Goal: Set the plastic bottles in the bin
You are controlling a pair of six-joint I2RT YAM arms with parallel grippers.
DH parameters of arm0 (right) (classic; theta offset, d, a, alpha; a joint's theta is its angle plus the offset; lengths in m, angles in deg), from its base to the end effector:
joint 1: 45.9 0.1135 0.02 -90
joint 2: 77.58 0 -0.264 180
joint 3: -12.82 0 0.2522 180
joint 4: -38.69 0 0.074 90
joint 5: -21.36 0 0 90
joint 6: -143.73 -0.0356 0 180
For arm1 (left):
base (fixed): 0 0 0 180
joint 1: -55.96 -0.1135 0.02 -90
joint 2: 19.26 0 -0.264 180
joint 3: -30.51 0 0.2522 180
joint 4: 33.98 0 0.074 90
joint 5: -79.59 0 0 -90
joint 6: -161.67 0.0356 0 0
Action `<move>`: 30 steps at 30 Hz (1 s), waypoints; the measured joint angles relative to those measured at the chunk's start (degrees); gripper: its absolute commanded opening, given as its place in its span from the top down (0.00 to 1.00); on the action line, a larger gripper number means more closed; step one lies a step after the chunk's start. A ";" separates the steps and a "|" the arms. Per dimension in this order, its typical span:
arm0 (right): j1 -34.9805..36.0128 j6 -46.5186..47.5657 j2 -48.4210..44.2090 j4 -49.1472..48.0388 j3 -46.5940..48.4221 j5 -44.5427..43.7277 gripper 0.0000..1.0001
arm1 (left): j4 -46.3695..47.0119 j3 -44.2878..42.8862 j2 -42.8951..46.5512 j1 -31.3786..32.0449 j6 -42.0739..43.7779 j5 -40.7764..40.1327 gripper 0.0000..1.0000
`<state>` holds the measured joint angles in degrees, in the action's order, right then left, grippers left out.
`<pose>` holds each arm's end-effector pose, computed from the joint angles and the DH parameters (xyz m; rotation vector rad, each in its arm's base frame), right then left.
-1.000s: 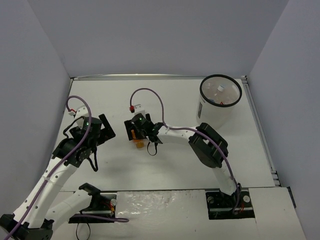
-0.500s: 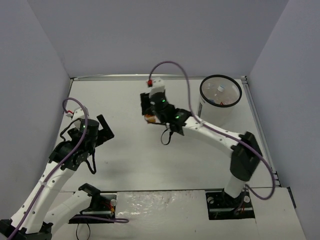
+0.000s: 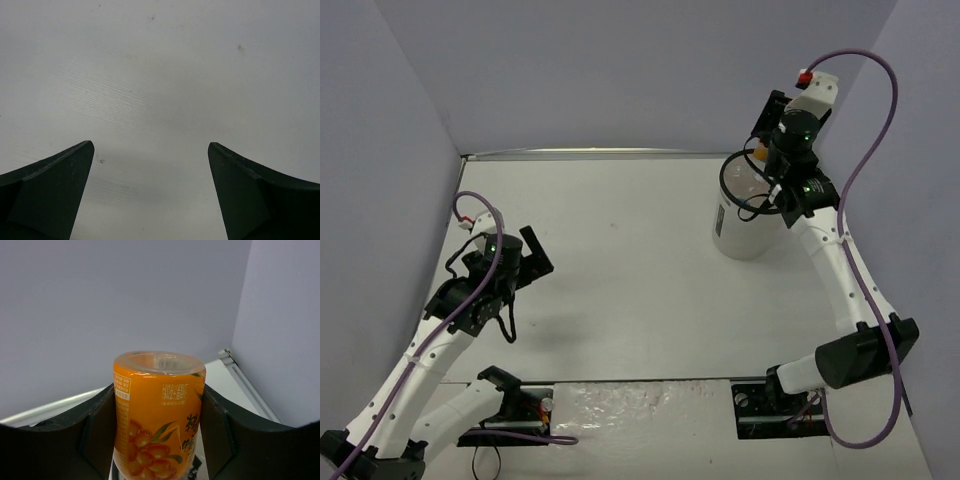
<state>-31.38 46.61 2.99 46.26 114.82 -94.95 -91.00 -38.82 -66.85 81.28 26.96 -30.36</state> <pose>0.3083 0.0635 0.4914 0.3027 1.3201 0.0131 0.1534 -0.0591 0.3398 -0.5560 2.0903 -0.3293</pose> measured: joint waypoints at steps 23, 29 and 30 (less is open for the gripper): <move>-0.95 -6.07 -7.44 9.88 -8.08 -5.76 0.00 | -0.25 0.00 2.26 0.00 0.57 0.03 0.03; -0.95 -11.33 -18.09 13.69 -17.82 -6.72 0.00 | -0.72 0.00 2.86 0.00 0.59 -0.85 0.03; -0.95 -12.95 -20.23 14.30 -20.16 -7.24 0.00 | -0.78 0.00 2.86 0.00 0.59 -0.98 0.03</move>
<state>-32.33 33.66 -17.24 60.56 94.66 -102.19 -91.78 -38.82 -63.99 81.28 27.55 -31.34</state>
